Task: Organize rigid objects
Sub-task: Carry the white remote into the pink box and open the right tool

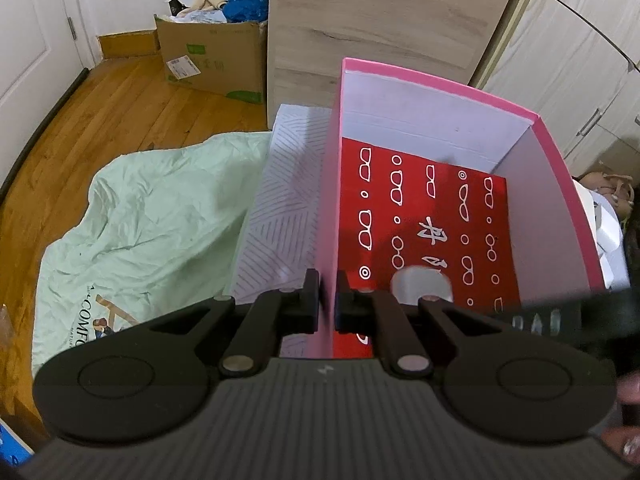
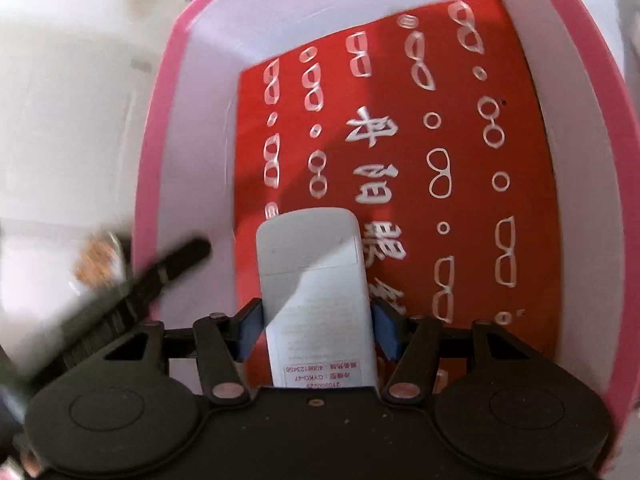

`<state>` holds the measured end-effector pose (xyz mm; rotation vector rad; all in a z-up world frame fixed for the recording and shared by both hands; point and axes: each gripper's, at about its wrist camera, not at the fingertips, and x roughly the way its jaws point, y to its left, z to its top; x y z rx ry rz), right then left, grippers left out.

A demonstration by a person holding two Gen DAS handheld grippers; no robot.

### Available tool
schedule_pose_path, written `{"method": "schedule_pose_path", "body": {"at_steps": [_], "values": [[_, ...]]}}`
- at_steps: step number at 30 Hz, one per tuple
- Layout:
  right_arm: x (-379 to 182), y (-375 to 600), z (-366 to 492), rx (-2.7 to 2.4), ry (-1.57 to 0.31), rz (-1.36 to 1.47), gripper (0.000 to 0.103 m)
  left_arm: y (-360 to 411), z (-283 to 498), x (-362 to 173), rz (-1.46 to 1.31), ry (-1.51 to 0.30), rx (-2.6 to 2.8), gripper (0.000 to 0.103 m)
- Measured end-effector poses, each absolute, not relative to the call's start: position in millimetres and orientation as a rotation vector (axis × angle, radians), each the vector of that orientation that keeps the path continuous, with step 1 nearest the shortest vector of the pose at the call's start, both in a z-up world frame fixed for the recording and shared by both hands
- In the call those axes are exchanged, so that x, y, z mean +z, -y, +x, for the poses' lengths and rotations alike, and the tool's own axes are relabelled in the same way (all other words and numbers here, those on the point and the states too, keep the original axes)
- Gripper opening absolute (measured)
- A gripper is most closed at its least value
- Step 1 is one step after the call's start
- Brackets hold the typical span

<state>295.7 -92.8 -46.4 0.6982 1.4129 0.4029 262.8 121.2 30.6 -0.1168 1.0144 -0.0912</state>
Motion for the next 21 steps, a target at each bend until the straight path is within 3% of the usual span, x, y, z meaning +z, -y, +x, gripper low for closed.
{"method": "schedule_pose_path", "body": {"at_steps": [7,9,10,11,21], "values": [[-39,108,291,0.413,-1.435,0.787,0.064,-124,261,31,-0.118,-1.013,-0.094,0.006],[-34,103,290,0.425,-1.4,0.721,0.049,-125,261,32,-0.114,-1.01,-0.091,0.006],[-33,101,288,0.435,-1.38,0.682,0.034,-125,260,32,-0.112,-1.009,-0.09,0.006],[-31,98,287,0.45,-1.362,0.663,0.031,-124,260,32,-0.108,-1.008,-0.088,0.006],[-29,70,280,0.553,-1.348,0.522,0.025,-122,259,33,-0.109,-1.006,-0.088,0.006]]}}
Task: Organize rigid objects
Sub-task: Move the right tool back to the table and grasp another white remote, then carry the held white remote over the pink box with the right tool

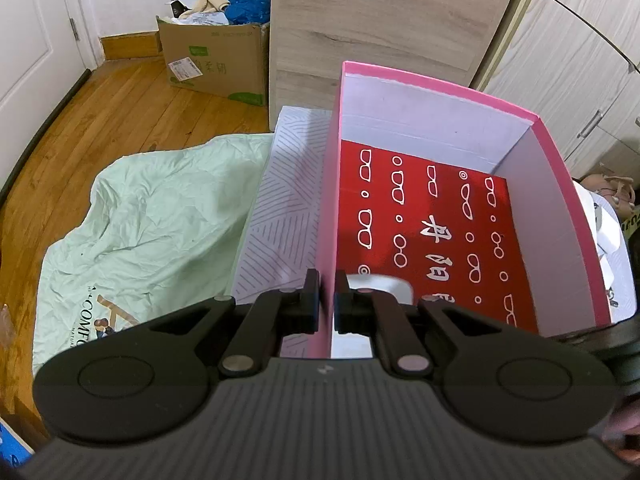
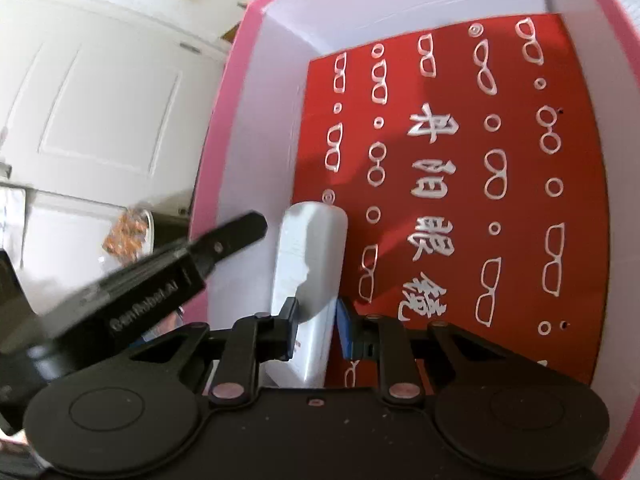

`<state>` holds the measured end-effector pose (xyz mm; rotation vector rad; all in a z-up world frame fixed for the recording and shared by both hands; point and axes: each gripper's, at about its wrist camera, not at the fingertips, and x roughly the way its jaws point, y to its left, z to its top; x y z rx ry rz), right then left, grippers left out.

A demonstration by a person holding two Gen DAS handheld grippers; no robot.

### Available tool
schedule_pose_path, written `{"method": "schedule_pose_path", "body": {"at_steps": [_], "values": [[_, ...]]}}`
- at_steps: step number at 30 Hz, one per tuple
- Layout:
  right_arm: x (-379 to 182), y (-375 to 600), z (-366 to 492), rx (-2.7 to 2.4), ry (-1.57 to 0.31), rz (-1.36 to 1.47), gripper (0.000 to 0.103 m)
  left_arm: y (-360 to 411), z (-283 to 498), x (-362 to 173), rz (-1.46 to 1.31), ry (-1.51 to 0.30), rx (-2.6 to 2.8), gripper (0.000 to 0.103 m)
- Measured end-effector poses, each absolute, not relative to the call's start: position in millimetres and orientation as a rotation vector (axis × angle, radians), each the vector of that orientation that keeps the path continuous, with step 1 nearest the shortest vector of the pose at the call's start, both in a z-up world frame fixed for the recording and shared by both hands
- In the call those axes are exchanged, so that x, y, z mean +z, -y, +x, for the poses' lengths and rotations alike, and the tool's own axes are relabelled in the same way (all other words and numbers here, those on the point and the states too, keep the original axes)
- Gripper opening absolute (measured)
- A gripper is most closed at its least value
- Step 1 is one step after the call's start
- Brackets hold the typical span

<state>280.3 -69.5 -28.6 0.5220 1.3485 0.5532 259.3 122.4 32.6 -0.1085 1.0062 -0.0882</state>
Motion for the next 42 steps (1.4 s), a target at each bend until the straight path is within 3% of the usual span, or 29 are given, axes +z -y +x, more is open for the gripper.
{"method": "schedule_pose_path", "body": {"at_steps": [5,10,13,16,30,42], "values": [[-10,67,273,0.586,-1.316,0.375,0.03,-119,256,33,-0.09,-0.994,-0.081,0.005],[54,100,249,0.67,-1.111,0.183,0.031,-112,252,37,-0.035,-0.971,-0.072,0.003],[97,136,221,0.61,-0.885,0.05,0.046,-111,250,38,-0.021,-0.962,-0.073,0.003],[111,177,210,0.576,-0.806,0.072,0.047,-110,249,38,-0.026,-0.963,-0.074,0.003],[24,301,175,0.372,-0.91,0.228,0.058,-111,252,38,-0.034,-0.972,-0.08,0.003],[-16,290,182,0.365,-1.016,0.134,0.065,-112,253,35,-0.041,-0.982,-0.074,0.003]]}}
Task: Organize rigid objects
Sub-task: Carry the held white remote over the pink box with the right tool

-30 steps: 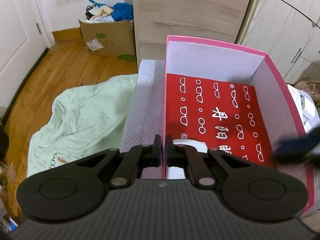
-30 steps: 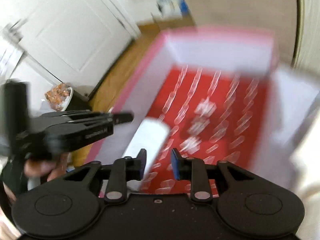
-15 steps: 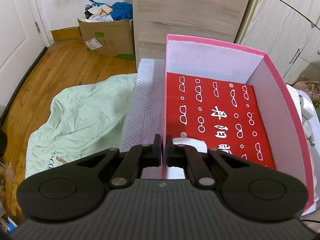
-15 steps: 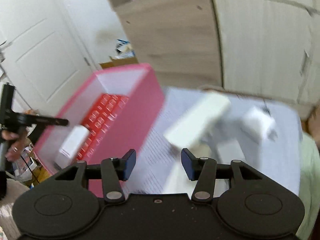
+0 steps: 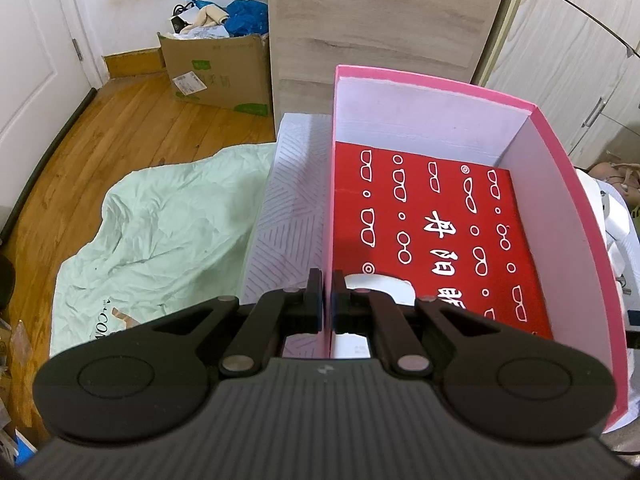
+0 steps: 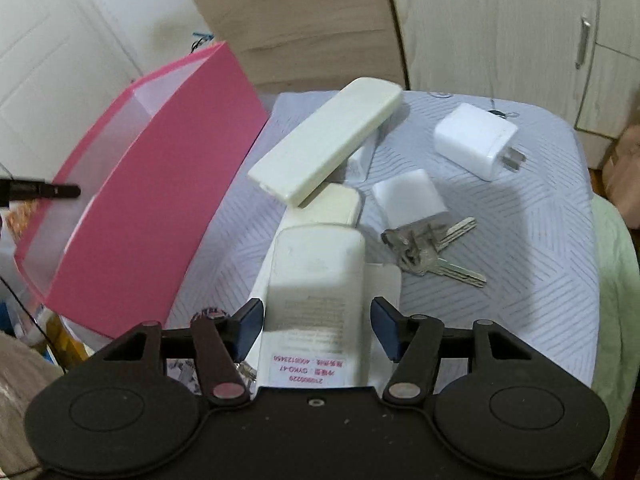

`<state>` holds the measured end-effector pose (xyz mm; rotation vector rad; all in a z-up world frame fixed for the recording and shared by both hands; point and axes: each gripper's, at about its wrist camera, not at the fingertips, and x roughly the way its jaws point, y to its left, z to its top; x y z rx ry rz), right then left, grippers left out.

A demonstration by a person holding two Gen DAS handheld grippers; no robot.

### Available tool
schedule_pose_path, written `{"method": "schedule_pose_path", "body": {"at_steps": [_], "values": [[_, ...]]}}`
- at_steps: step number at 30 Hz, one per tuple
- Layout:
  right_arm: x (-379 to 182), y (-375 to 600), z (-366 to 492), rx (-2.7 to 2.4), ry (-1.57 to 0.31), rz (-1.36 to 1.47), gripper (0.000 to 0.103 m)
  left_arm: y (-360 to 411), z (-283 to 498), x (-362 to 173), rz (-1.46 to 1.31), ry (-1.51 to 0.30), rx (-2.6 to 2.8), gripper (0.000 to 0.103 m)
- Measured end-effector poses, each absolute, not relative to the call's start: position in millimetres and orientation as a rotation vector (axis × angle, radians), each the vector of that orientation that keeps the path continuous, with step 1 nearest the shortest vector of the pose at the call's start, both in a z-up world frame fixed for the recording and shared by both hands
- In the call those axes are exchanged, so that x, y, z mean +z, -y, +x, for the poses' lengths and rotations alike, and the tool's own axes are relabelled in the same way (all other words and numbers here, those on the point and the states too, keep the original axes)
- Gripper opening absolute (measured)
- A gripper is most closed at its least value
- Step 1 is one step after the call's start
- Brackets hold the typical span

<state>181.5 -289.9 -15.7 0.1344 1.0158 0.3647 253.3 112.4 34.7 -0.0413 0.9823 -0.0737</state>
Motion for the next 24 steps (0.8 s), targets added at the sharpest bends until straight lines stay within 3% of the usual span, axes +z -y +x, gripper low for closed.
{"method": "schedule_pose_path", "body": {"at_steps": [7,11,24], "values": [[-21,276,186,0.356,-0.975,0.059,0.07,-109,256,31,-0.022,-0.991,-0.069,0.003],[-22,278,187,0.34,-0.939,0.056,0.063,-109,256,31,-0.023,-0.991,-0.067,0.003],[10,274,170,0.4,-0.75,0.079,0.062,-109,255,30,-0.028,-0.988,-0.059,0.003]]}}
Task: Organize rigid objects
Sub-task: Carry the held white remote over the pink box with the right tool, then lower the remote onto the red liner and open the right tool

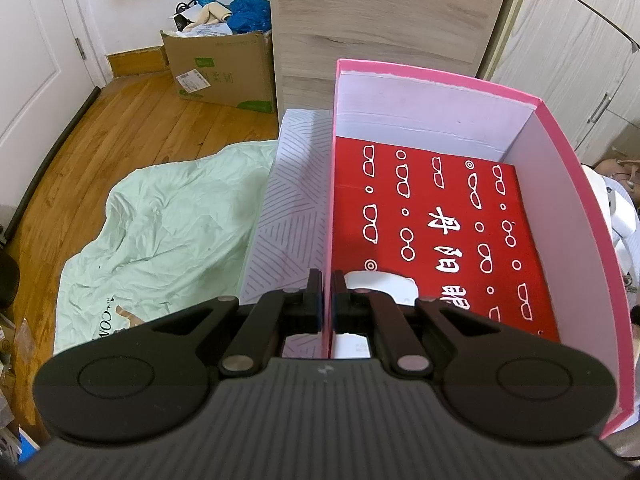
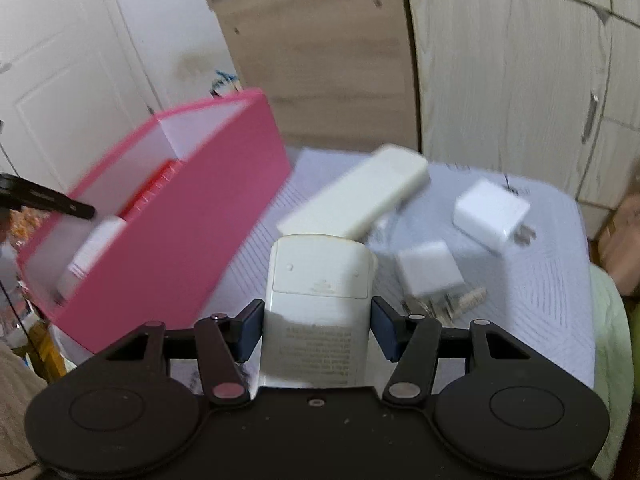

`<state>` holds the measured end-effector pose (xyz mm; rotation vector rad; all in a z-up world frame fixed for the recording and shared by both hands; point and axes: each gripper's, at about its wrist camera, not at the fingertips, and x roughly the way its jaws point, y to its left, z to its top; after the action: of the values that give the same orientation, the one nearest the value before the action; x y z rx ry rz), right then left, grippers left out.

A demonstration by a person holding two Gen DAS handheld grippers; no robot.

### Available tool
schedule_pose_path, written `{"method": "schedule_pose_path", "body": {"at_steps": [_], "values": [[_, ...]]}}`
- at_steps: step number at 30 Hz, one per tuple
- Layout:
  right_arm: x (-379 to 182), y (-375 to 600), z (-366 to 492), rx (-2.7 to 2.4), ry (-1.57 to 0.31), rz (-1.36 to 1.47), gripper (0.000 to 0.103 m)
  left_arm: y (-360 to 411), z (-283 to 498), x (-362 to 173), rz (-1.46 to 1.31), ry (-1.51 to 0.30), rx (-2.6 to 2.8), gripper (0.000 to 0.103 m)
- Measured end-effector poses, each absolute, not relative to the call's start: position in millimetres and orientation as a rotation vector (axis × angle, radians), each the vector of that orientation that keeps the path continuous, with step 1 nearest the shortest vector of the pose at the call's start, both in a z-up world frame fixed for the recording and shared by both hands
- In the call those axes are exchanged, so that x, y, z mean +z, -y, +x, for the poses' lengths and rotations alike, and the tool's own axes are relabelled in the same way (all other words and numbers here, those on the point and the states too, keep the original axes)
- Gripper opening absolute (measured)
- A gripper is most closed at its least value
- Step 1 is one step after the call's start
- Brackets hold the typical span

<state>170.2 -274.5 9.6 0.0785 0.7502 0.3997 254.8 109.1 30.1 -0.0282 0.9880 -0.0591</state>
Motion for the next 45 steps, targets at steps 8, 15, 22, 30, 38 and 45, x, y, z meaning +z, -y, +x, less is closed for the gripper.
{"method": "schedule_pose_path", "body": {"at_steps": [8,15,22,30,38,45], "values": [[41,269,155,0.46,-0.582,0.129,0.061,-109,255,30,-0.029,-0.989,-0.058,0.003],[73,256,148,0.508,-0.474,0.161,0.061,-109,255,30,-0.037,-0.991,-0.059,0.003],[106,214,180,0.718,-0.533,0.237,0.061,-111,255,30,-0.041,-0.988,-0.066,0.003],[71,124,227,0.749,-0.713,0.192,0.061,-113,255,29,-0.05,-0.988,-0.069,0.003],[28,115,228,0.748,-0.747,0.253,0.061,-115,256,30,-0.058,-0.992,-0.074,0.004],[34,105,203,0.787,-0.769,0.022,0.061,-112,254,30,-0.043,-0.985,-0.075,0.004]]}}
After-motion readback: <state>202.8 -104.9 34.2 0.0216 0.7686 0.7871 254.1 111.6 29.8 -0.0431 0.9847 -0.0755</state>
